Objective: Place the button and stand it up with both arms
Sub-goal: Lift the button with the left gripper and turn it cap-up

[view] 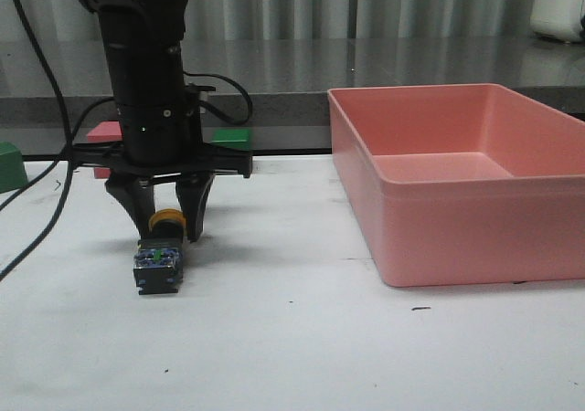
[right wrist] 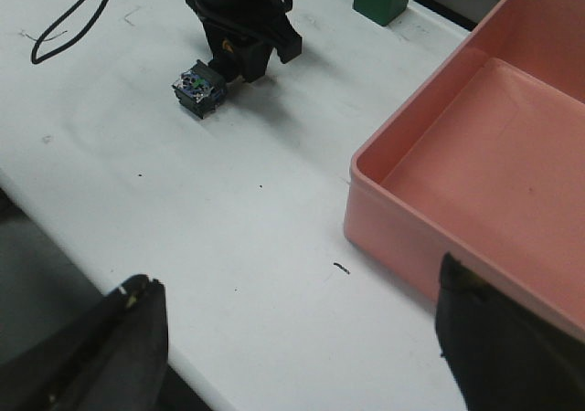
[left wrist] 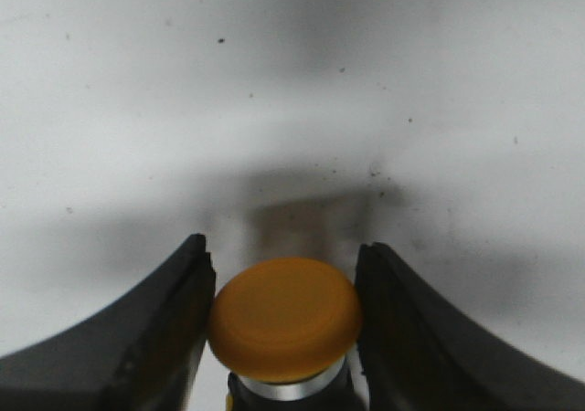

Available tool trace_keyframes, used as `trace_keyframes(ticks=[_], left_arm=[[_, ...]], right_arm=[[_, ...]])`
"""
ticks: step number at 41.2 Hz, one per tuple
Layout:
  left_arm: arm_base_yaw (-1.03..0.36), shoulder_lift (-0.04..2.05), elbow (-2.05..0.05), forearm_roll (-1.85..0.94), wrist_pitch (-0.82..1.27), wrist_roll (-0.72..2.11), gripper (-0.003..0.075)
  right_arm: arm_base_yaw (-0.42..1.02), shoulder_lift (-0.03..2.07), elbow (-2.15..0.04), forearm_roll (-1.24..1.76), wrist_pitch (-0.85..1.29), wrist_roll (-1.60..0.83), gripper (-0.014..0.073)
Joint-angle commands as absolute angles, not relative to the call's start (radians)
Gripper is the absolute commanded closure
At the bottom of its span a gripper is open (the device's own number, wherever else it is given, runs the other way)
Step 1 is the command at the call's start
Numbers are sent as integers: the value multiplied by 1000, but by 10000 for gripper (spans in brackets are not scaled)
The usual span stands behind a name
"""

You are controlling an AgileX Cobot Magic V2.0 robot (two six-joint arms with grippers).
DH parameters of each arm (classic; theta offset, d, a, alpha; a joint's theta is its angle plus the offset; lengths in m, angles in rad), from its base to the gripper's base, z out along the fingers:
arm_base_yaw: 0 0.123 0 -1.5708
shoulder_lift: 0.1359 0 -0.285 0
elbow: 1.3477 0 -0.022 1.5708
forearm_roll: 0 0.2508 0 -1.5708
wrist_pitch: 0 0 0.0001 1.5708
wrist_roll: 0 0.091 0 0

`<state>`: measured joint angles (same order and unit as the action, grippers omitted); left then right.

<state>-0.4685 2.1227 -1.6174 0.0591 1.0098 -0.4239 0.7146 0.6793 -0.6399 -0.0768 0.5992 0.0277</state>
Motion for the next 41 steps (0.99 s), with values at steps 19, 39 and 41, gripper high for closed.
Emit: trace_keyframes(ticks=[19, 39, 41], left_arm=[[-329, 1663, -1379, 71, 709, -223, 463], [-202, 1315, -698, 124, -137, -221, 463], [-202, 1309, -642, 148, -219, -221, 463]], right_arm=[[710, 676, -666, -78, 531, 24, -21], [710, 676, -666, -78, 531, 24, -21], [710, 676, -666, -78, 531, 24, -21]])
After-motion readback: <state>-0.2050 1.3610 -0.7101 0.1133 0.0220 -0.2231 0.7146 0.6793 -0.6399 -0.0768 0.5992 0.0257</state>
